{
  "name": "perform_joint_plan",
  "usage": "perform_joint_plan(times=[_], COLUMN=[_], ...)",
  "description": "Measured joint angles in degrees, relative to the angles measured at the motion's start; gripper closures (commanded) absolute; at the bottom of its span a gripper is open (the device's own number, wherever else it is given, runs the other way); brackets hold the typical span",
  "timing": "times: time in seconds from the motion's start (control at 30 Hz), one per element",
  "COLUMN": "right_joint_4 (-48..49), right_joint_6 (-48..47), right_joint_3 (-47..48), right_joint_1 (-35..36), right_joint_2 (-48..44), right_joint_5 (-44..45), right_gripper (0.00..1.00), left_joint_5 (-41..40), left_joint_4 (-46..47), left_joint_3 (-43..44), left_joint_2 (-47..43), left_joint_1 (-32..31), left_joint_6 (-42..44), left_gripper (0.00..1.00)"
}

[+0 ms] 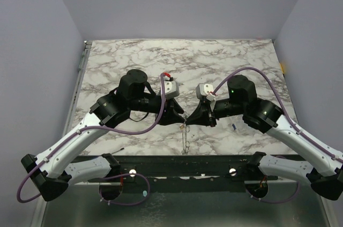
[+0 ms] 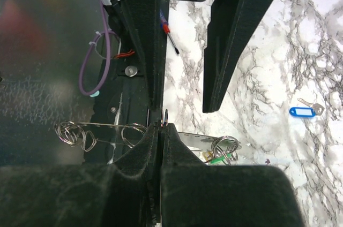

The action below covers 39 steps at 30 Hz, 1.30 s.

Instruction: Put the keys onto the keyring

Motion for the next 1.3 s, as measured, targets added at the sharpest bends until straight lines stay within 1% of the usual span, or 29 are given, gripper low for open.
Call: perform_joint_plan(times=[0.37, 0.73, 1.07, 1.13, 1.3], right_joint_4=[-0.6, -0.7, -0.8, -0.8, -1.0], right_joint_6=[0.0, -0.1, -0.1, -0.2, -0.2], right_joint_3=[0.0, 0.0, 0.0, 0.0, 0.0], right_joint_1=[0.9, 1.5, 1.5, 1.6, 1.9], right_joint_2=[1.0, 1.0, 1.0, 1.0, 1.0], right_joint_5=[3.2, 4.2, 4.8, 5.0, 5.9], right_gripper=[0.99, 0.99, 0.99, 0.99, 0.99], left_joint_5=[0.0, -1.2, -1.5, -1.5, -1.7], left_joint_4=[-1.1, -1.4, -1.7, -1.7, -1.7], left_joint_3=[1.3, 1.3, 0.8, 0.6, 0.3], left_joint_2=[0.2, 1.3, 2.0, 2.0, 2.0], left_joint_1=[0.0, 0.0, -0.3, -0.3, -0.3], left_joint_6=[0.0, 0.7, 0.8, 0.8, 0.8], left_gripper=[0.56, 0.66, 0.63, 0.62, 0.62])
